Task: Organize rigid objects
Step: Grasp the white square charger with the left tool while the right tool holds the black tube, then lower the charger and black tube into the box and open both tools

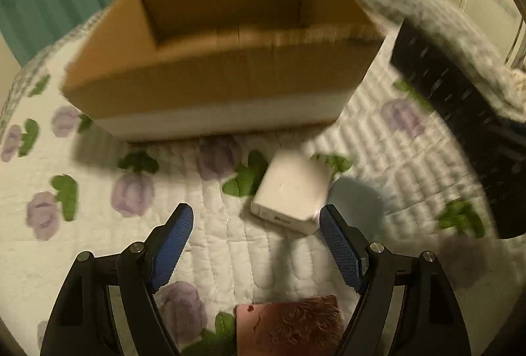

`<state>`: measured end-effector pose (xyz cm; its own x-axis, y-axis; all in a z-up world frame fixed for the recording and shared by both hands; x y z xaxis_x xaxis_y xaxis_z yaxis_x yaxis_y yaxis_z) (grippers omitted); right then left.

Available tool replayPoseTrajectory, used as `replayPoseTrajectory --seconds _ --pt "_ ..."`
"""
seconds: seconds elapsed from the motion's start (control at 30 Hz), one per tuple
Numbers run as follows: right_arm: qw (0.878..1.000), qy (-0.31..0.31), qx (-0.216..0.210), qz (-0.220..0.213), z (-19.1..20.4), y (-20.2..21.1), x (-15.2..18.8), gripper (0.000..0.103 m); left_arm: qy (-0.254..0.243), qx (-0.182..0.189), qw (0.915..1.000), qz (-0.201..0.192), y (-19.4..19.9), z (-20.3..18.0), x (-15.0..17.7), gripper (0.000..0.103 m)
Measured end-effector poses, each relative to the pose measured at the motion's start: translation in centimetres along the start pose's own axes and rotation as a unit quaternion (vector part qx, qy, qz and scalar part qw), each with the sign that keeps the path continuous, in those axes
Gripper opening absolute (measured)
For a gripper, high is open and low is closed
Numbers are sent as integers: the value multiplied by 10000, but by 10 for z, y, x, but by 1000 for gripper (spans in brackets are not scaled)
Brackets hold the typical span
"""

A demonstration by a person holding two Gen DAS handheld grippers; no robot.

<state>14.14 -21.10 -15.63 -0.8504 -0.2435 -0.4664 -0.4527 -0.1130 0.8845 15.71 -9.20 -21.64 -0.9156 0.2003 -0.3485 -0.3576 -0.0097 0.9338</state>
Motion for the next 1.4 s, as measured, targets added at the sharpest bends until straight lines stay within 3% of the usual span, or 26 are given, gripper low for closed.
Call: replayPoseTrajectory --seconds 0.07,0.27,0.4,0.43,0.73,0.9,1.13,1.4 --pt "9998 -97 -125 70 -5 -7 2 19 -46 110 9998 136 -11 -3 0 82" --pt "9985 -326 -372 237 -9 -24 4 19 -386 -167 9989 218 -34 -14 -9 80" --pt "9980 -392 -394 289 -10 -29 6 19 -527 -33 9986 2 -24 -20 -11 56" --pt "9981 -391 -387 286 -10 -30 7 19 -571 11 9984 -38 -20 -21 -10 56" --pt "9996 -285 -26 -59 -3 2 4 19 -407 531 9961 -584 49 -8 6 53" --pt "9991 -191 173 -332 3 38 -5 19 -276 526 9940 -915 86 13 12 53" --pt "9970 -62 212 -743 25 86 -29 19 -80 583 9880 -1426 132 29 -11 53" --pt "9935 -5 -86 -1137 44 98 -96 19 246 441 9810 -1875 167 71 -70 53"
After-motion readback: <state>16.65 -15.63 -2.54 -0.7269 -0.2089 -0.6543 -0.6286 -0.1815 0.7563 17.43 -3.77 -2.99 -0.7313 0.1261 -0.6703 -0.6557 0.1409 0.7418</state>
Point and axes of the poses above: each gripper's, at about its wrist camera, not at the fingertips, and y roughly against the way its jaws point, z to its left, x to its underside, the point moved 7 cm from there along -y, roughly the way its jaws point, and after that the axes turned 7 degrees about z, right-handed, at the moved point
